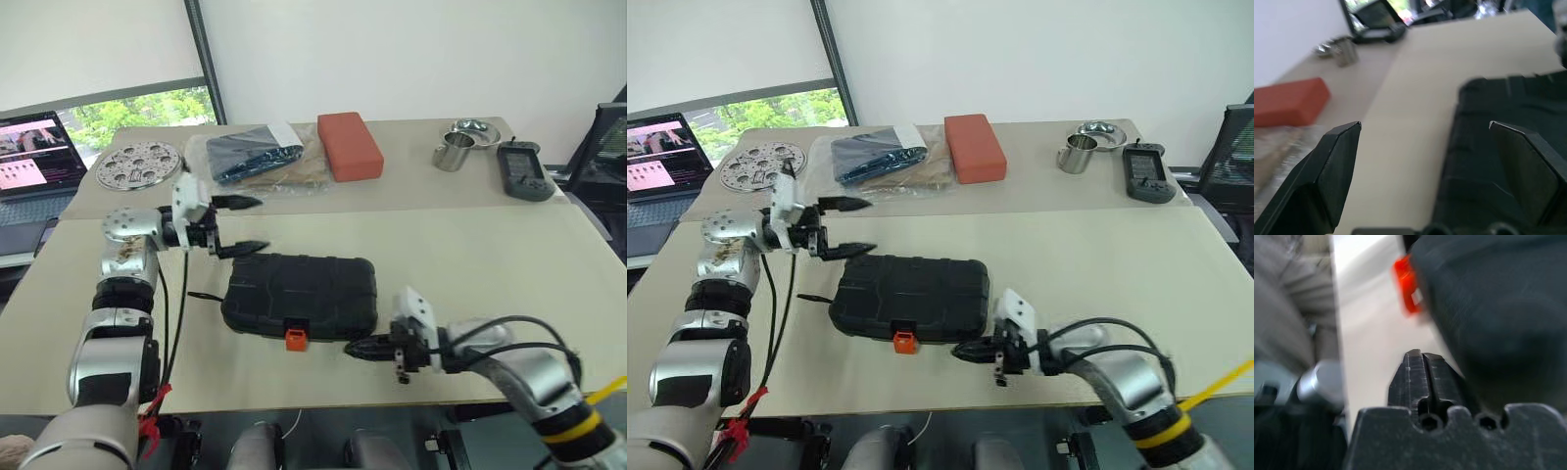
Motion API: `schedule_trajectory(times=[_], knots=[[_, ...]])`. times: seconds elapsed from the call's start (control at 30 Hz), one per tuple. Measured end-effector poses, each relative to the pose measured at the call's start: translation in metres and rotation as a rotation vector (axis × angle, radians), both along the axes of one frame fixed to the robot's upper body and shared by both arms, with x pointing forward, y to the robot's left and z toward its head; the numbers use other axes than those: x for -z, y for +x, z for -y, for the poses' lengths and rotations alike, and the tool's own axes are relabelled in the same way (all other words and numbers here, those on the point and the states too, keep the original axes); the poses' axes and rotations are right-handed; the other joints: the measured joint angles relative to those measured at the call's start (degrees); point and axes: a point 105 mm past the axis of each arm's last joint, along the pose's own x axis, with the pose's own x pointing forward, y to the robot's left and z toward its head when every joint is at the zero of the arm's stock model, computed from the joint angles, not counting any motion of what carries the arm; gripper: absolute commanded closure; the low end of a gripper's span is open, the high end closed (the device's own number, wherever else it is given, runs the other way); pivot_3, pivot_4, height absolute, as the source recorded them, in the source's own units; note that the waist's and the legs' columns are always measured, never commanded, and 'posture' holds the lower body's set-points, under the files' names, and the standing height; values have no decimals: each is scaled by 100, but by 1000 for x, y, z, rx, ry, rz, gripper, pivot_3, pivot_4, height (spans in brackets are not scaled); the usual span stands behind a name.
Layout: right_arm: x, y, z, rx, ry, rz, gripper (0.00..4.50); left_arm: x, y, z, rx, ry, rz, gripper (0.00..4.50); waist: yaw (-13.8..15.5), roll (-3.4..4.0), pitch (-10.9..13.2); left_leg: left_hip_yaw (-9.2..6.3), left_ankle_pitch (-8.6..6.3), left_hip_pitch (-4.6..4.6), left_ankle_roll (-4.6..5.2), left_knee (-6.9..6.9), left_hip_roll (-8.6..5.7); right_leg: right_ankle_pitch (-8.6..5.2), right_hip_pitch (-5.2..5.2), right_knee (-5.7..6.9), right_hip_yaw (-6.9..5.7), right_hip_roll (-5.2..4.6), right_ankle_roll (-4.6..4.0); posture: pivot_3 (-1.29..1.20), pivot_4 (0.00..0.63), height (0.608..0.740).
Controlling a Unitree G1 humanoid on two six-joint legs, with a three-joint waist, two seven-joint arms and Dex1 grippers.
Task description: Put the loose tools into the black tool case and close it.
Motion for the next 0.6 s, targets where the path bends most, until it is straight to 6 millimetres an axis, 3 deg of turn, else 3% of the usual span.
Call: schedule_trajectory(times=[0.17, 0.37, 0.4, 0.47, 0.6], knots=[[5, 27, -9, 160, 42, 20, 4387, 20, 0, -14, -35, 96, -54, 0, -2, -12, 2, 0, -5, 1, 7, -3, 1, 1, -4, 3, 10, 4, -1, 0, 150, 740], [-9, 113, 4, 547, 65, 202, 4387, 31, 1, -12, -39, 99, -103, 0, 5, -9, 4, 3, 2, -14, 6, -5, -2, 11, -34, 14, 14, 4, -14, 0, 150, 740], [-14, 120, 7, 577, 70, 228, 4387, 30, 1, -11, -37, 97, -100, 0, 8, -8, 3, 6, 2, -19, 5, -6, -1, 11, -40, 14, 15, 4, -14, 0, 150, 740], [-19, 127, 12, 601, 76, 257, 4387, 31, 2, -8, -30, 90, -101, 0, 18, -5, 1, 8, 4, -28, 2, -5, -1, 11, -46, 13, 16, 5, -14, 0, 150, 740], [-21, 111, 14, 484, 36, 285, 3285, 30, 3, 3, -13, 60, -99, 0, 38, 1, -3, 7, 7, -59, -2, -2, 1, 11, -68, 12, 17, 4, -13, 0, 150, 740]])
